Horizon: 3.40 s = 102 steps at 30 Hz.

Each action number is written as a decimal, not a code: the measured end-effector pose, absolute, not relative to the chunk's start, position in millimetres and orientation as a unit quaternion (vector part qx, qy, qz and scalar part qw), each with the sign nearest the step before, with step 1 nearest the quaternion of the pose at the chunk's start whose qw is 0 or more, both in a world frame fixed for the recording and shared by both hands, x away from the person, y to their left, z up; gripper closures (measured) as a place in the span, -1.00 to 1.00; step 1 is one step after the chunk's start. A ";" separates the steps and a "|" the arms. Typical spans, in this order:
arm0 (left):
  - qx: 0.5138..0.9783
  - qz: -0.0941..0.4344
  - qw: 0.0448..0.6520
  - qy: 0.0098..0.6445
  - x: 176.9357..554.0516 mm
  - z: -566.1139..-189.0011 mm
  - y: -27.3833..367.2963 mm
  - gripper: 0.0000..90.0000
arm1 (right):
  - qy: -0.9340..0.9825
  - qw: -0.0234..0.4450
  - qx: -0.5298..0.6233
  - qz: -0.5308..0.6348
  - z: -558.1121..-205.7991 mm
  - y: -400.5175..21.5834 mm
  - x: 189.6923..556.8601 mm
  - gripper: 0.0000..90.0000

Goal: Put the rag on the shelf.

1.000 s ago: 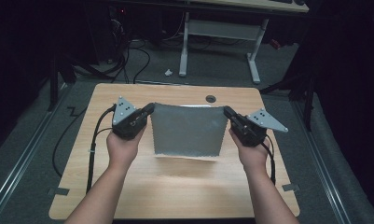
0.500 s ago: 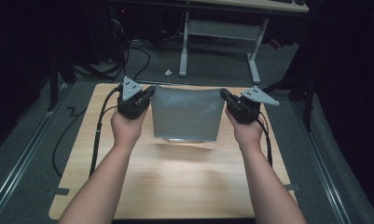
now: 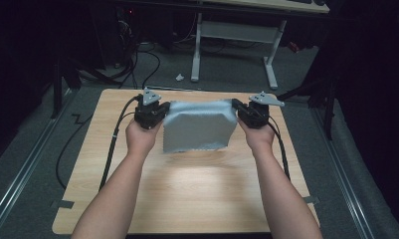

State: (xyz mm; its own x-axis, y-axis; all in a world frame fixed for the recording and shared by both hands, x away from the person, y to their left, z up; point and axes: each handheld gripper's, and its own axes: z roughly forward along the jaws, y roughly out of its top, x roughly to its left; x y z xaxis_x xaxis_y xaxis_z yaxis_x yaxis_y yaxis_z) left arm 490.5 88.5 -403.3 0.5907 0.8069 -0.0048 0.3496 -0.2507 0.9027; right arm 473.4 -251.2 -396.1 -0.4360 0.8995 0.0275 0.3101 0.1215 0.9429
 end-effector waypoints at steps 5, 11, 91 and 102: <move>0.758 0.220 0.480 0.384 487.8 -414.8 89.9 0.98 | 0.696 0.284 0.444 0.488 -412.3 -251.8 472.8 0.99; 0.763 0.192 0.485 0.381 480.5 -429.6 87.9 0.99 | 0.707 0.270 0.440 0.482 -429.8 -246.9 467.9 0.99; 0.720 0.251 0.472 0.443 434.6 -449.6 167.0 -0.13 | 0.704 0.299 0.468 0.443 -445.6 -277.4 431.9 0.10; 0.721 0.227 0.499 0.424 385.7 -450.9 179.1 -0.13 | 0.719 0.315 0.430 0.446 -436.9 -273.8 389.8 -0.10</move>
